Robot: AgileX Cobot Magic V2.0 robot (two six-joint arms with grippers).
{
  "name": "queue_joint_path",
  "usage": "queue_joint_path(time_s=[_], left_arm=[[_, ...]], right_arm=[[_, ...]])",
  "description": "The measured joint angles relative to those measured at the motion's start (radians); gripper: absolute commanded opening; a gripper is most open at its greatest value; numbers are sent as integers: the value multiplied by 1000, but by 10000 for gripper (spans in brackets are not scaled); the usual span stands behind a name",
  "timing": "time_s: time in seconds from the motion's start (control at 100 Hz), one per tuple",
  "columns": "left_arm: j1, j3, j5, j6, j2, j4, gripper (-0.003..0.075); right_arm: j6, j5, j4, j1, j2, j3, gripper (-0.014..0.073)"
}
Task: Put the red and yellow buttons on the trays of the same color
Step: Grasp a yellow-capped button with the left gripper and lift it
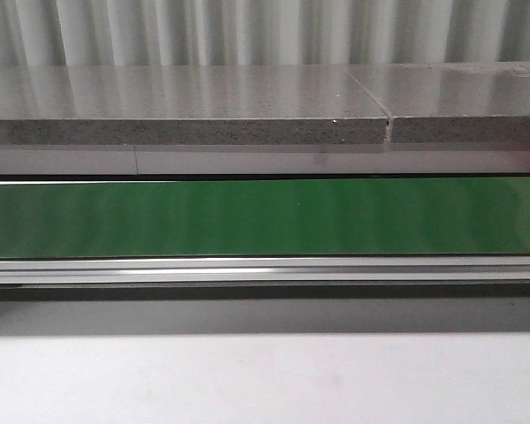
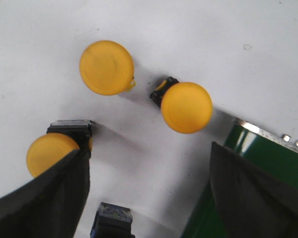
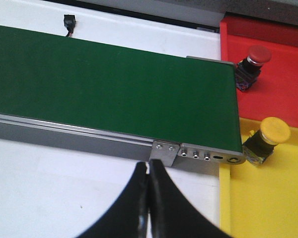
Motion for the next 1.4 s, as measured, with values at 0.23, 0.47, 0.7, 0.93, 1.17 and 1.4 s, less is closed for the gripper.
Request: queue_joint_path(time_s=[0.23, 0.47, 0.7, 0.93, 1.17, 1.4], left_arm=[[4, -90, -6, -8, 102, 38, 495], [4, -137, -32, -51, 157, 76, 495], [4, -144, -68, -72, 210, 80, 495], [5, -144, -101, -74, 248, 83, 462], [5, -144, -117, -77, 248, 84, 258], [5, -144, -115, -77, 246, 84, 210]], right_arm=[[0, 0, 0, 0, 0, 0, -67], [0, 0, 0, 0, 0, 0, -67], [0, 0, 0, 0, 0, 0, -67], [0, 0, 0, 0, 0, 0, -67], [0, 0, 0, 0, 0, 0, -67], [0, 0, 0, 0, 0, 0, -67]])
